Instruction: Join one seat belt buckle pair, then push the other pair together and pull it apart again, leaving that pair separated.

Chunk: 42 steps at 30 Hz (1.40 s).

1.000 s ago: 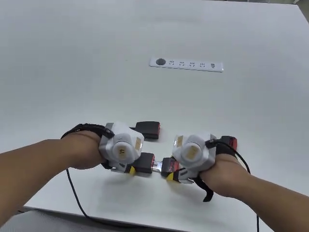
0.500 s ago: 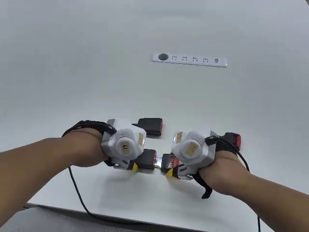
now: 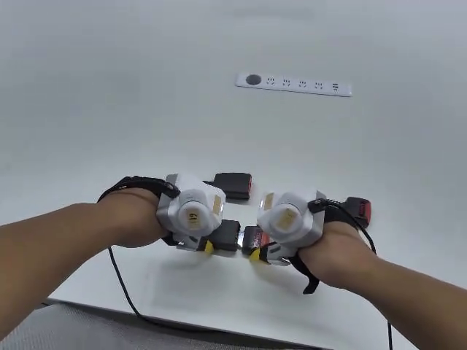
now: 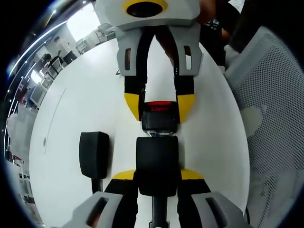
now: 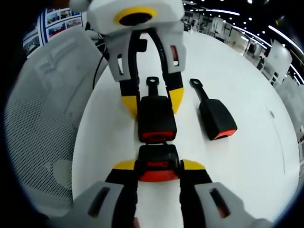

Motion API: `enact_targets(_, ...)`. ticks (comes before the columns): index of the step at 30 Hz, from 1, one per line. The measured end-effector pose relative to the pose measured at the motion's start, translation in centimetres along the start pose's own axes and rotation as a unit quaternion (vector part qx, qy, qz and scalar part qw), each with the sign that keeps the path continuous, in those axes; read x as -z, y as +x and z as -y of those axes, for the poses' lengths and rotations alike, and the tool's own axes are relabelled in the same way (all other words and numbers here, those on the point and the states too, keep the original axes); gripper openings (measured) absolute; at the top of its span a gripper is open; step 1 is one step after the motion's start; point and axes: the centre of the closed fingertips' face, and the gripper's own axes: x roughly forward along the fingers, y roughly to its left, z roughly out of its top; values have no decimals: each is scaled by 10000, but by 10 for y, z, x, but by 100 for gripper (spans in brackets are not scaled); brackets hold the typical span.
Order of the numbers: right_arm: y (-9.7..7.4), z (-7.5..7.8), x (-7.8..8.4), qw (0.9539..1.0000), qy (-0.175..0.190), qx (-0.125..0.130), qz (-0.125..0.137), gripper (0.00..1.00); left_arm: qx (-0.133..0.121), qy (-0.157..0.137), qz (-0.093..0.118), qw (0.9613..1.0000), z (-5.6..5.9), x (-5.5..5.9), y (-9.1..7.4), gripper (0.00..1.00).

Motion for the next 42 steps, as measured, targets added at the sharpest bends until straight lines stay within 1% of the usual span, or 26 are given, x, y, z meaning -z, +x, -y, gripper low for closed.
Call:
enact_targets(4,3,0,-2,10000,-33,13,31,32,1,-3,18,10000,-1,-1,1,31)
enact_targets(5,3,-1,-1,10000,-5,12,18,32,15,32,21,10000,0,-1,1,31)
enact_targets(11,5,-1,0,10000,-8,5,37,32,-12,2,13,10000,-1,-1,1,32)
enact_targets(14,4,-1,-1,10000,-19,-4,46,32,-26,-19,55,10000,-1,0,1,32)
enact_targets(15,4,-1,-1,10000,-34,-20,48,32,-27,-10,103,9999,-1,1,0,32)
enact_targets(16,3,-2,0,9998,-145,-76,62,33,-22,15,194,9998,-1,2,-1,32)
enact_targets(18,2,-1,1,9997,-198,-116,86,33,7,39,202,9998,0,3,-1,32)
enact_targets(22,1,-2,3,9997,-170,-140,118,33,75,68,167,9998,0,2,0,31)
enact_targets(26,0,-2,2,9997,-122,-111,170,33,54,7,211,9998,0,3,-1,31)
enact_targets(32,0,-3,2,9996,-145,-102,235,33,77,80,207,9997,0,3,-1,31)
enact_targets(36,0,-3,2,9995,-144,-102,261,33,32,91,176,9998,1,3,-2,32)
enact_targets(42,0,-3,1,9995,-116,-94,291,34,124,102,136,9998,0,4,-2,32)
